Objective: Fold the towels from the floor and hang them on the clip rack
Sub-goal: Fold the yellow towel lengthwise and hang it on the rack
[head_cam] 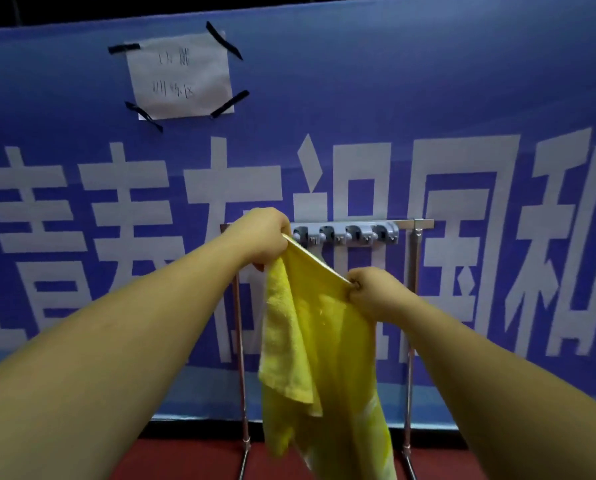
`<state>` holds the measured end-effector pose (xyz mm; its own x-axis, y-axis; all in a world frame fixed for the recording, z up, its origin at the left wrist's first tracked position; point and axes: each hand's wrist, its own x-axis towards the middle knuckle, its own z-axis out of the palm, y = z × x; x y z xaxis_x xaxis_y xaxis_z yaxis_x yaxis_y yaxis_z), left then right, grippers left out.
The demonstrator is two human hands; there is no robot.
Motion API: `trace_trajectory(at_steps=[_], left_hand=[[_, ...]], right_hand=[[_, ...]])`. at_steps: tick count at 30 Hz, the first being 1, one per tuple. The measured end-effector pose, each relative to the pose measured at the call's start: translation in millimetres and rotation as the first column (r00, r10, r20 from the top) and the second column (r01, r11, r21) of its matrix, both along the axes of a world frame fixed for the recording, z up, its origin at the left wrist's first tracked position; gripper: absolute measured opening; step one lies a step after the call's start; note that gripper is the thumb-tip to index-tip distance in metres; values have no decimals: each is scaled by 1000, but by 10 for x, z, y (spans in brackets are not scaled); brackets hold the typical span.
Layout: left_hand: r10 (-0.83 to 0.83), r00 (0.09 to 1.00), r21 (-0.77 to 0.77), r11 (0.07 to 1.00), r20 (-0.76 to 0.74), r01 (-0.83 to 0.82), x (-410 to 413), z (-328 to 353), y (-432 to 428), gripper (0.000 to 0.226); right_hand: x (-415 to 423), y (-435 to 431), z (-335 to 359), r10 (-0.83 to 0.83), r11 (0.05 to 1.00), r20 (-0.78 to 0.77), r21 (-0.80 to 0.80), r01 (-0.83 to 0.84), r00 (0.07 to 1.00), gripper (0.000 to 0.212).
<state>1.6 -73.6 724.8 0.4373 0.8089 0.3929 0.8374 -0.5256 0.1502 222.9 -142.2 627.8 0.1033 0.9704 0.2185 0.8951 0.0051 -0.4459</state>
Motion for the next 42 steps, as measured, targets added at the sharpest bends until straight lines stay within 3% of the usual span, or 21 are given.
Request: trace_trajectory(at_steps=[5, 9, 11, 13, 15, 17, 20, 22, 27, 29, 32, 35, 37, 40, 42], left_hand=[[1, 989, -61, 998, 147, 8, -134, -62, 209, 21], [14, 967, -120, 993, 254, 17, -240, -125, 369, 19], [60, 959, -118, 993, 276, -28, -285, -177, 456, 15], [87, 968, -173, 984, 236, -46, -308, -259, 519, 14], [68, 983, -289, 957, 169, -17, -276, -348, 526, 30], [30, 984, -349, 936, 178, 35, -193, -408, 524, 32], [-62, 961, -461, 868, 269, 185, -48, -438, 437, 21], [-135, 939, -566, 768, 316, 301, 43, -443, 357, 31], [-261, 941, -739, 587, 215, 332, 183, -553, 259, 48], [-287, 938, -699, 631, 194, 337, 238, -645, 283, 41], [-291, 950, -538, 786, 115, 306, 307, -745, 329, 24], [-273, 954, -472, 829, 128, 300, 340, -755, 300, 16], [-251, 953, -436, 848, 173, 302, 352, -738, 281, 16], [-177, 919, -420, 847, 354, 325, 398, -694, 250, 15], [-127, 871, -463, 806, 475, 370, 455, -668, 234, 17]], right_hand=[[370, 82, -445, -16, 975, 69, -220, 31, 998, 15], [563, 91, -719, -85, 930, 88, -351, 111, 992, 23], [592, 81, -706, -133, 924, 28, -359, 134, 991, 23], [575, 82, -596, -173, 949, -152, -289, 123, 973, 29], [481, 79, -422, -168, 977, -473, -195, 83, 865, 32], [352, 90, -229, -150, 988, -661, -134, 81, 735, 30], [125, 171, -46, -162, 987, -789, -133, 94, 593, 23], [9, 226, 16, -167, 985, -865, -129, 113, 474, 20], [-124, 305, 155, -141, 988, -962, -122, 93, 236, 17], [-116, 314, 204, -151, 985, -969, -132, 107, 194, 22], [-67, 274, 291, -168, 981, -973, -151, 120, 155, 34], [18, 229, 319, -104, 989, -987, -90, 116, 123, 27], [79, 220, 308, -66, 994, -993, -56, 94, 101, 10], [118, 178, 304, -24, 999, -994, -20, 45, 109, 24], [105, 149, 277, -20, 1000, -986, -22, -10, 167, 26]])
